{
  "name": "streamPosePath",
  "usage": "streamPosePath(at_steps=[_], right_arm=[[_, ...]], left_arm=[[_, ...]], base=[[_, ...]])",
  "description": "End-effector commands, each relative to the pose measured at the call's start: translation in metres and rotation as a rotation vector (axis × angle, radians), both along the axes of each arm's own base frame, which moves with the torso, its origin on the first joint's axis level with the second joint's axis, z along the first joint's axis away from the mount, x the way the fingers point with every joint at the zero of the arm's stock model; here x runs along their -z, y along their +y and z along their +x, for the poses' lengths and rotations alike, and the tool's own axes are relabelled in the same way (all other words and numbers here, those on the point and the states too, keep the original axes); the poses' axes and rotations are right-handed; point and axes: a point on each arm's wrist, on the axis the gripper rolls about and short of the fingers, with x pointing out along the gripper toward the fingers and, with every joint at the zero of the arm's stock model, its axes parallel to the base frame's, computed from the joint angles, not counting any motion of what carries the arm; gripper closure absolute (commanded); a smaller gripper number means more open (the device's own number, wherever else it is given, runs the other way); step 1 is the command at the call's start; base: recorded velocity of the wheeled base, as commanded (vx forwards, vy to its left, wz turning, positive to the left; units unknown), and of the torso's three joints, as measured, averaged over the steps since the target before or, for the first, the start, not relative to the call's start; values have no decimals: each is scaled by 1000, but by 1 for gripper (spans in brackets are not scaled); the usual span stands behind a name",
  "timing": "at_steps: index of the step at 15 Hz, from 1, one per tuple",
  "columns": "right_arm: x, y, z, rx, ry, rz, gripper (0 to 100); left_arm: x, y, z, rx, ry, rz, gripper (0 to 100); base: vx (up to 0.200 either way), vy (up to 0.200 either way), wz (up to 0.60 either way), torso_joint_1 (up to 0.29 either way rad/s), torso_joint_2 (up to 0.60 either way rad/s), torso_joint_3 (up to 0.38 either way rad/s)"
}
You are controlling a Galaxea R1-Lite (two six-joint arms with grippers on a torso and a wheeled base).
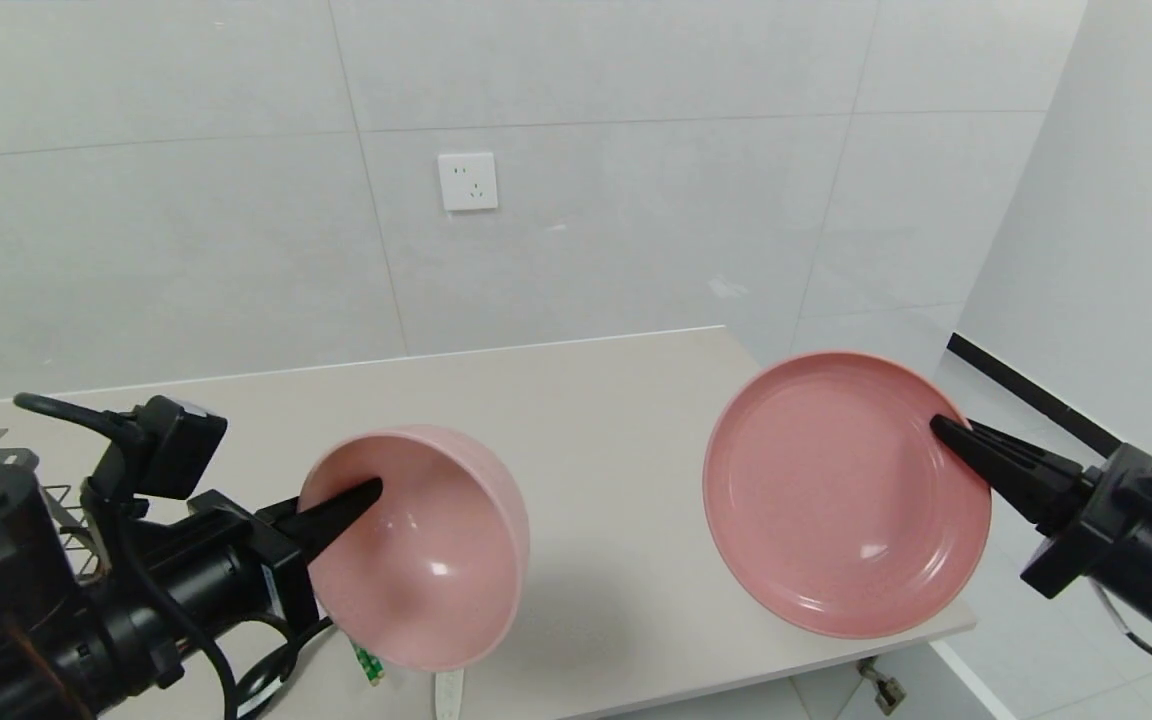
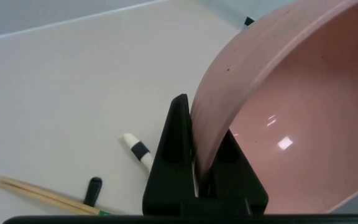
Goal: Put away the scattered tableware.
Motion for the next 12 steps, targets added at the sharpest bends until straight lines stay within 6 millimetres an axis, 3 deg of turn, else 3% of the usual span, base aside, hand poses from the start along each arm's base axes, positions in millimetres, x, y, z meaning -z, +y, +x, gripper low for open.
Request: streamPosePath(at_steps=[1, 4, 7, 12], right_arm=[[1, 0, 3, 4, 3, -5, 100], [1, 3, 6, -3, 8, -3, 100], [0, 3, 8, -3, -20, -28, 100], [-2, 4, 8, -6, -27, -28, 100]], left_arm=[[6, 1, -6, 9, 18, 0, 100], [0, 5, -7, -17, -43, -137, 100], [-4, 8, -3, -45, -89, -155, 100], [-5, 2, -14, 18, -97, -159, 100]], base=[[0, 0, 0, 0, 0, 0], [0, 0, 0, 0, 0, 0], [0, 0, 0, 0, 0, 0], [0, 0, 0, 0, 0, 0]])
